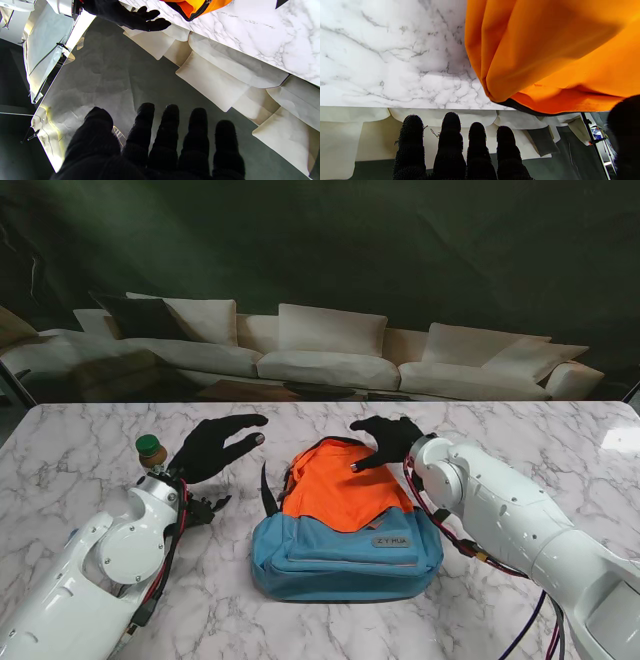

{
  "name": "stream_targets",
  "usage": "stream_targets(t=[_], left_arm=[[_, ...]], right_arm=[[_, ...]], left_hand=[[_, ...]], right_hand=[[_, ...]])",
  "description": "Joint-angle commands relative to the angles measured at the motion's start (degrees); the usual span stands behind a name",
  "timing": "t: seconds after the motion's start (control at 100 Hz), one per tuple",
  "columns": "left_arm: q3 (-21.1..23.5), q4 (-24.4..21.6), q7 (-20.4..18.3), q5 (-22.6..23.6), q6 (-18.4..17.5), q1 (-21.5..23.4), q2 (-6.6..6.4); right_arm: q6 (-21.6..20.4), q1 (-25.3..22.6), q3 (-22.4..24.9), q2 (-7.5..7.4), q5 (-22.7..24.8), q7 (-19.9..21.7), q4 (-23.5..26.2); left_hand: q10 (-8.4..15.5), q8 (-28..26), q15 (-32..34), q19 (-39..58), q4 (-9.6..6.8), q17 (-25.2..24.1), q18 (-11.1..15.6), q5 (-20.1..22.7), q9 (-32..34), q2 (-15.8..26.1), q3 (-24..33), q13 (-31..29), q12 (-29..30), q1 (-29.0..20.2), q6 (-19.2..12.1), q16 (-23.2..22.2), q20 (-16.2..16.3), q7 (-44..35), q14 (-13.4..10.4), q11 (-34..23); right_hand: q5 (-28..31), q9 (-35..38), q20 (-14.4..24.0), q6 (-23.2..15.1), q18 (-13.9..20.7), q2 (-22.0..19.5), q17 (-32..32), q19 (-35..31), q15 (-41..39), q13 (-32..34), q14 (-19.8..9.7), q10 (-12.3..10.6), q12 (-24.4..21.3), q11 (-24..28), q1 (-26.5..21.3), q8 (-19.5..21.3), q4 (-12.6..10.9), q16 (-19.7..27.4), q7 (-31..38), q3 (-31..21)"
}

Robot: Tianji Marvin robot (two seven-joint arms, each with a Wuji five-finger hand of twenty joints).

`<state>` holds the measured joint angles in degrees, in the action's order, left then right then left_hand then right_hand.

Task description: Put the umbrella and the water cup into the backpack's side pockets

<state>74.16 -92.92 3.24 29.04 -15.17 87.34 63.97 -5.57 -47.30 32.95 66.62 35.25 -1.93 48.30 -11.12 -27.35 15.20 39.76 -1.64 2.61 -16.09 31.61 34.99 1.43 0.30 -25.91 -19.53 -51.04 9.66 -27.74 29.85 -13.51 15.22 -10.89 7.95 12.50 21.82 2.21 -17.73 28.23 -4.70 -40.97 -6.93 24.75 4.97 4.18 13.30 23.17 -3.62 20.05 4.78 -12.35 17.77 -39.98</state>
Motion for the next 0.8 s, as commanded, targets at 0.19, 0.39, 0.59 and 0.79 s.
stream_targets(t=[0.19, 0.39, 0.59, 0.79], left_arm=[[-0.5, 0.4, -0.8, 0.0, -0.1, -0.5, 0.1], [-0.5, 0.6, -0.7, 0.1, -0.3, -0.6, 0.1], [-0.6, 0.7, -0.7, 0.2, -0.5, -0.6, 0.08], [-0.5, 0.8, -0.6, 0.3, -0.6, -0.6, 0.08]], right_arm=[[2.2, 1.5, -3.9, 2.25, -2.3, 0.8, -3.0], [5.7, 3.4, -8.0, 4.89, -3.5, -1.2, -7.4], [7.3, 4.9, -11.1, 7.96, -4.4, -4.6, -12.8], [6.3, 5.7, -13.2, 10.42, -5.2, -7.7, -17.8]], left_hand=[[0.1, -0.2, 0.8, 0.7, 1.8, -0.8, -0.7, 0.6, 1.0, 2.3, -1.8, -1.0, -0.7, -0.5, 0.6, -0.5, 1.0, 0.3, -0.1, -0.9], [0.1, -0.2, 0.7, 0.6, 1.81, -0.8, -0.8, 0.6, 1.0, 2.3, -1.7, -1.0, -0.7, -0.5, 0.7, -0.5, 1.0, 0.3, -0.1, -1.0], [0.1, -0.1, 0.7, 0.5, 1.82, -0.9, -0.8, 0.6, 1.0, 2.2, -1.8, -0.9, -0.7, -0.4, 0.6, -0.4, 1.0, 0.4, -0.1, -0.9], [0.1, -0.1, 0.7, 0.3, 1.83, -0.9, -0.8, 0.5, 1.0, 2.2, -1.8, -0.9, -0.7, -0.3, 0.7, -0.4, 0.9, 0.4, -0.1, -0.9]], right_hand=[[0.0, -2.8, 0.5, 8.7, -2.7, 4.4, -2.0, -2.8, -1.1, 2.6, 1.9, 5.1, -1.4, -2.3, 2.2, -3.1, 2.5, 0.3, -15.3, -2.5], [0.8, -2.5, 3.2, 10.5, -2.4, 5.0, -4.1, -8.9, -4.5, 6.0, 0.4, 5.1, -1.4, -2.6, 1.5, -1.5, 2.7, -2.1, -19.8, -2.4], [0.9, -1.3, 10.4, 11.1, 0.6, 6.0, -9.3, -21.9, -16.1, 12.8, -2.6, 3.4, 4.4, 12.4, -2.1, -2.7, 2.2, -9.8, -19.2, -1.4], [2.7, 9.5, 13.3, 9.3, 3.0, 7.5, -14.3, -31.2, -35.9, 19.6, -6.0, -1.8, 16.3, 30.2, -13.2, 6.8, 0.4, -19.3, -4.5, 3.8]])
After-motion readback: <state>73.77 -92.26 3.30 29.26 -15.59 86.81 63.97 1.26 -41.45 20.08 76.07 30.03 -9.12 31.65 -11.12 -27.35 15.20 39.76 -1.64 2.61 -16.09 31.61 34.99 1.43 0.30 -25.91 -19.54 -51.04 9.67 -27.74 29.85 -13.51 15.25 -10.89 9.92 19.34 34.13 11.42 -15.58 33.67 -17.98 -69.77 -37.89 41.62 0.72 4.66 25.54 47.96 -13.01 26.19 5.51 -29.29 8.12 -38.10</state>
